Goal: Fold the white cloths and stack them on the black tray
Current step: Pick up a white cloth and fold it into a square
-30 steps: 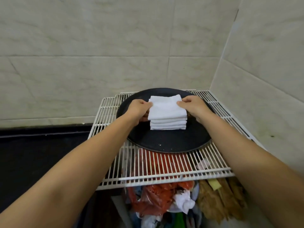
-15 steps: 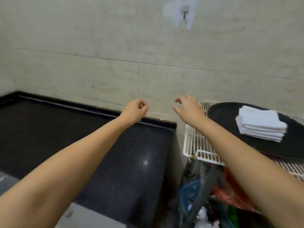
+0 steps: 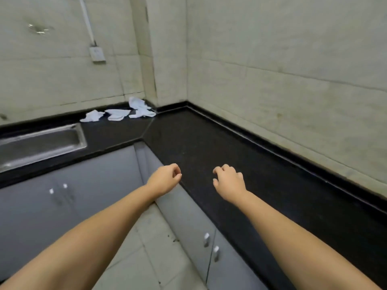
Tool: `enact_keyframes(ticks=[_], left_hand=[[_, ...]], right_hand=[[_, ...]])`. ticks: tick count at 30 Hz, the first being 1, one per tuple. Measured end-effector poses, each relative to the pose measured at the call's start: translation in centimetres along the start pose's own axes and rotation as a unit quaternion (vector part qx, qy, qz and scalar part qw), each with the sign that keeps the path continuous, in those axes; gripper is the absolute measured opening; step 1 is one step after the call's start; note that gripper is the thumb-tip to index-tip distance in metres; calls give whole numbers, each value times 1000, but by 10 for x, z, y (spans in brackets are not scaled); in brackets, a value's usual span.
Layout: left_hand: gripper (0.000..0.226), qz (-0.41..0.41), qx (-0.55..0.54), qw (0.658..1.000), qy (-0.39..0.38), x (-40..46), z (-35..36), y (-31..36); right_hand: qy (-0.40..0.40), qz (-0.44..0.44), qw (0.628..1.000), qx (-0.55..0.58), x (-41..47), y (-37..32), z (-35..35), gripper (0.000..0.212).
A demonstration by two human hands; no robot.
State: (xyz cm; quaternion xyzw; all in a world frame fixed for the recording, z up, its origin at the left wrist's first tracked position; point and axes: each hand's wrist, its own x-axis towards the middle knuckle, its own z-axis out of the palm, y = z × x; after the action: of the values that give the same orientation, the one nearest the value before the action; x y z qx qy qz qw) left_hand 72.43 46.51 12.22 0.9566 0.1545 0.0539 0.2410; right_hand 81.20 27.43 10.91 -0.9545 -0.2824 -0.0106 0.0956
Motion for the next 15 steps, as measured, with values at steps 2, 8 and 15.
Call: enact_keyframes(ticks=[2, 8, 15], left_hand=[[15, -38, -6, 999, -3, 12, -5, -41], [19, -91, -24, 995, 23, 99, -35, -123], [15, -143, -30, 987, 64, 217, -84, -192]], right_hand=[[-25, -22, 999, 0, 33, -25, 22, 35], [-56, -62, 996, 16, 161, -75, 59, 36], [-57, -115, 992, 1, 325, -121, 64, 36]])
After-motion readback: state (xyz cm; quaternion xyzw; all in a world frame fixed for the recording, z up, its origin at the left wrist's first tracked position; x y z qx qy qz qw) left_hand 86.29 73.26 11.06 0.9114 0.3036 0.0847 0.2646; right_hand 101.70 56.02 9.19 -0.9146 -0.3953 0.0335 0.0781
